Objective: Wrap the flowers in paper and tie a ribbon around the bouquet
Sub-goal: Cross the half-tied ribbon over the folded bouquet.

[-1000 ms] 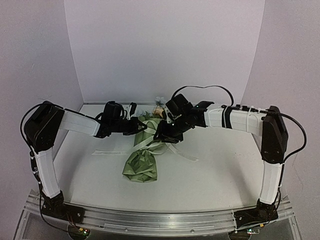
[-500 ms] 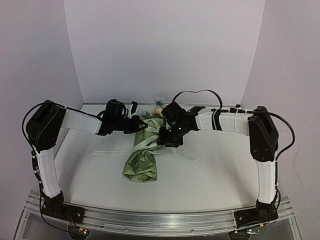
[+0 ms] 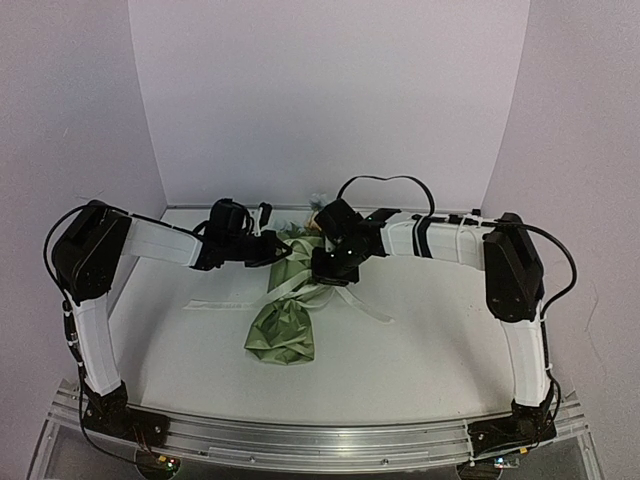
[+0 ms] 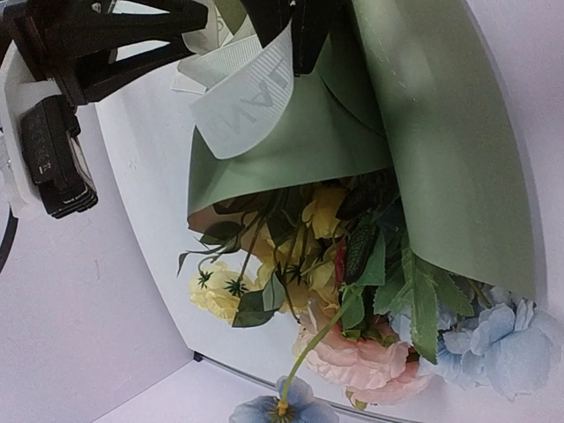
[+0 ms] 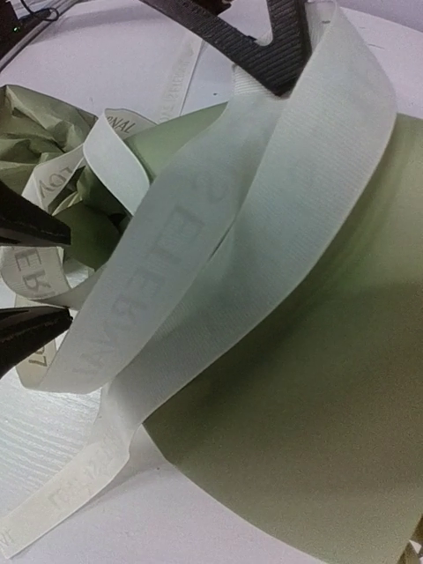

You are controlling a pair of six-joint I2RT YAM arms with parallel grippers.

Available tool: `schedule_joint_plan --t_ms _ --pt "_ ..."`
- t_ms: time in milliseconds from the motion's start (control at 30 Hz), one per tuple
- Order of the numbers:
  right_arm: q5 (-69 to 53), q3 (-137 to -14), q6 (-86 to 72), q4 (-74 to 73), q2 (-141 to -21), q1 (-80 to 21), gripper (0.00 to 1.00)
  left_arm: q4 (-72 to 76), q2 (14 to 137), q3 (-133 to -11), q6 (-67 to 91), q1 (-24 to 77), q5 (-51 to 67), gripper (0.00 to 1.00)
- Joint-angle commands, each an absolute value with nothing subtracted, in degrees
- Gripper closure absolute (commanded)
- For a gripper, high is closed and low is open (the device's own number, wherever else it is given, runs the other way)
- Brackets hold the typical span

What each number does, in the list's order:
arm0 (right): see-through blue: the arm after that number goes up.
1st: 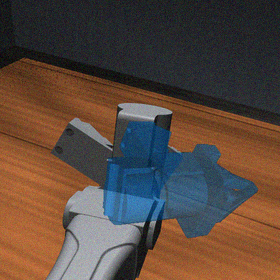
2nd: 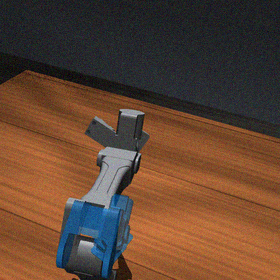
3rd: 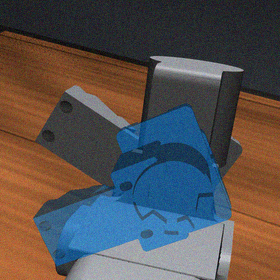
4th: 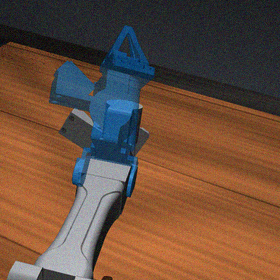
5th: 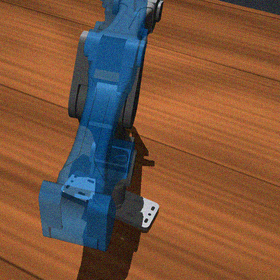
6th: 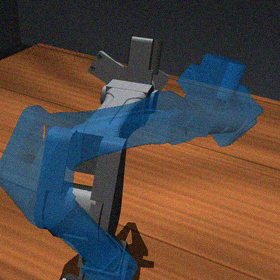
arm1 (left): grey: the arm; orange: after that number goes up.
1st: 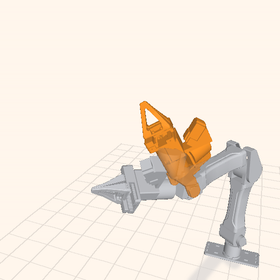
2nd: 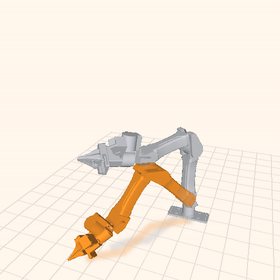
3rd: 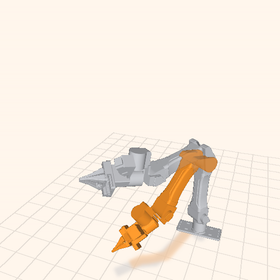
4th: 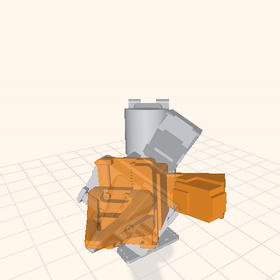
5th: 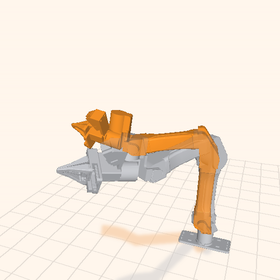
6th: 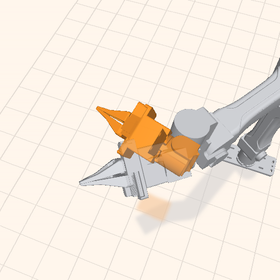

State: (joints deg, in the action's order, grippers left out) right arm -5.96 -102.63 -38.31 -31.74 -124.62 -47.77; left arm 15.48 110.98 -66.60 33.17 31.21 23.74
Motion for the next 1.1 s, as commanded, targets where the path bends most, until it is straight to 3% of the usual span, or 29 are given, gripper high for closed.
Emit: schedule_joint_plan --t_ms 0,167,633,1067 --pt "-3.6 -104.3 -37.3 -33.2 -123.2 -47.8 0.91 15.8 109.1 -64.9 34.7 30.5 21.8 0.99" --pt "-2.6 -103.7 -35.3 -33.2 -119.3 -49.1 1.00 17.5 107.0 -61.1 38.1 30.0 20.8 0.98" --pt "0.7 -106.8 -33.0 -33.2 -119.1 -50.9 1.00 18.9 95.4 -46.7 39.1 29.6 15.7 0.95" --pt "0.5 -113.2 -32.9 -34.0 -124.9 -50.9 1.00 13.0 88.6 -45.4 29.2 29.9 20.2 1.00"
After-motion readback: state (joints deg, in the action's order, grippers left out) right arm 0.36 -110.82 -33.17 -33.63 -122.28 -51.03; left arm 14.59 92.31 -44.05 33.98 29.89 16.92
